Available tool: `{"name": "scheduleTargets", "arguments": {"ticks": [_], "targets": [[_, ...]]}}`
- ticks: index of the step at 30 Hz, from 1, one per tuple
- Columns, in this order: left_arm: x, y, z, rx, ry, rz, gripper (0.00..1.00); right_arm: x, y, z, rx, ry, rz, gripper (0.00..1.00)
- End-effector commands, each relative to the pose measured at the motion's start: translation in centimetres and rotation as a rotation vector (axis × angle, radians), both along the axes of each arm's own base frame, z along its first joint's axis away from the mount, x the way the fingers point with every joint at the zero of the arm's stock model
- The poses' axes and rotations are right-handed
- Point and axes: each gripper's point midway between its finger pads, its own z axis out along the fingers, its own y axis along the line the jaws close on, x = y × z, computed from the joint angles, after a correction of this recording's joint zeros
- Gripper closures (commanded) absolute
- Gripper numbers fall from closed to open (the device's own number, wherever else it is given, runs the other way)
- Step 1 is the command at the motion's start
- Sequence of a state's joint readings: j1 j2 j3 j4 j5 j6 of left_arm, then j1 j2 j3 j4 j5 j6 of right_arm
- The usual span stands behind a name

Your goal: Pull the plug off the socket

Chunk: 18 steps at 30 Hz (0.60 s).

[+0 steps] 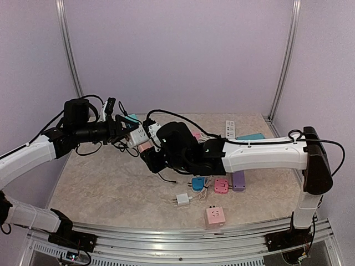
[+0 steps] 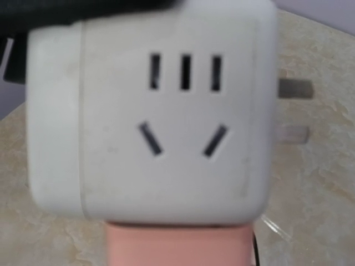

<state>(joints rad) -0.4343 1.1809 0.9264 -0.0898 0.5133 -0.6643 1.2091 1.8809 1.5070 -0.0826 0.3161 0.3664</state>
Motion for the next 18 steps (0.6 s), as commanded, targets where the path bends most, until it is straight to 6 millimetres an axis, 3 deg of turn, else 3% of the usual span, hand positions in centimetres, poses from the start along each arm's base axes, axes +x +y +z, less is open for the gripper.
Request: {"name": "scheduleTargets", "arguments": {"ticks": [1,18], "targets": [[3.2,3.5,3.0,0.034,-0.146,0.193,0.77,0.2,-2.6,0.7,-0.026,0.045,-0.084,1.0],[3.2,3.6,3.2,0.033,-0.152,0.193,0.77,1.6,-4.4,0.0,0.073,0.173,-0.118,1.0]]}}
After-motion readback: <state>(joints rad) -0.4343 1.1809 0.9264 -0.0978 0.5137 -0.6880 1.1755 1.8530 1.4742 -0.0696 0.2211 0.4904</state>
